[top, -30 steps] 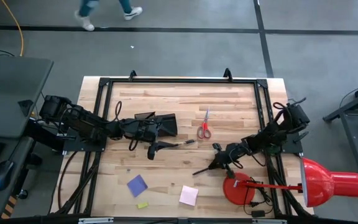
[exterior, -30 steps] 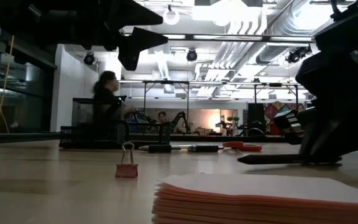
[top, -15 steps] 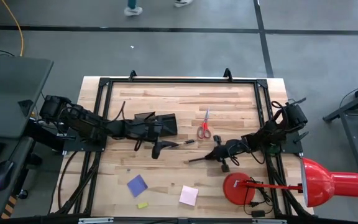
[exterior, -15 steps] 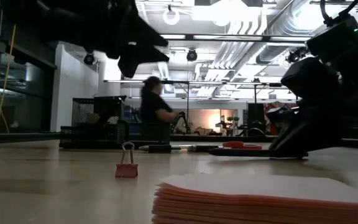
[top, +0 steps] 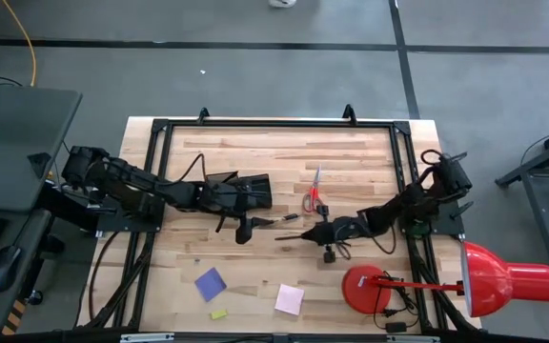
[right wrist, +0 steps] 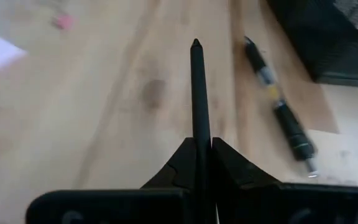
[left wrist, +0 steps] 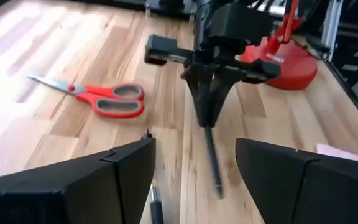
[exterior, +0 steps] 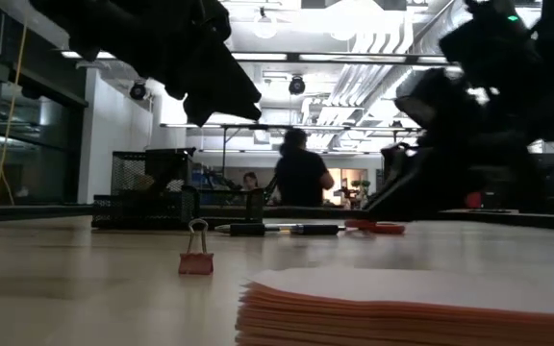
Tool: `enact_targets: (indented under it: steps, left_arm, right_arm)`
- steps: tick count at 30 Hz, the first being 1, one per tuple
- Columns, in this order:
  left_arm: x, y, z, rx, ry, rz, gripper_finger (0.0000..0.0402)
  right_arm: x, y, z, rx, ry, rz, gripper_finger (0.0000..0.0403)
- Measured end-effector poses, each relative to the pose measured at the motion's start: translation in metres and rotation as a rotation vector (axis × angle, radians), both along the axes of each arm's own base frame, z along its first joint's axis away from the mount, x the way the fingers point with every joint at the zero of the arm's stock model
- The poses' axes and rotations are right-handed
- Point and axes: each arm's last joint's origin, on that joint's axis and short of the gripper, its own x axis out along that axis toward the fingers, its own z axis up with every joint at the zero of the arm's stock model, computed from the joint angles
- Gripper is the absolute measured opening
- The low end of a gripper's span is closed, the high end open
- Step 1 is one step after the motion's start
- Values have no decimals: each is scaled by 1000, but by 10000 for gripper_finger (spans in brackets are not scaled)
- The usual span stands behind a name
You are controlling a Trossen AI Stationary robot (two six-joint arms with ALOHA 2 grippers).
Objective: Pick and place office supplies into organizer
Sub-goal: Put the pen black into the desk organizer
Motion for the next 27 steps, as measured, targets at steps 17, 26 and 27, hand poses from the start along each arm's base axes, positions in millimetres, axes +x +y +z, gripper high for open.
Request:
enact_targets:
  steps: [17, 26, 27]
  left_arm:
    - [-1, -1, -6, -22, 164, -20, 209]
    - [2, -1, -24, -38, 252, -34, 209]
    - [2, -1, -26, -39, 261, -34, 209]
  right_arm:
    - [53, 15, 45, -270, 79, -15, 10]
    - [69, 18, 66, -348, 68, -21, 10]
    - [71, 19, 68, -352, 61, -21, 10]
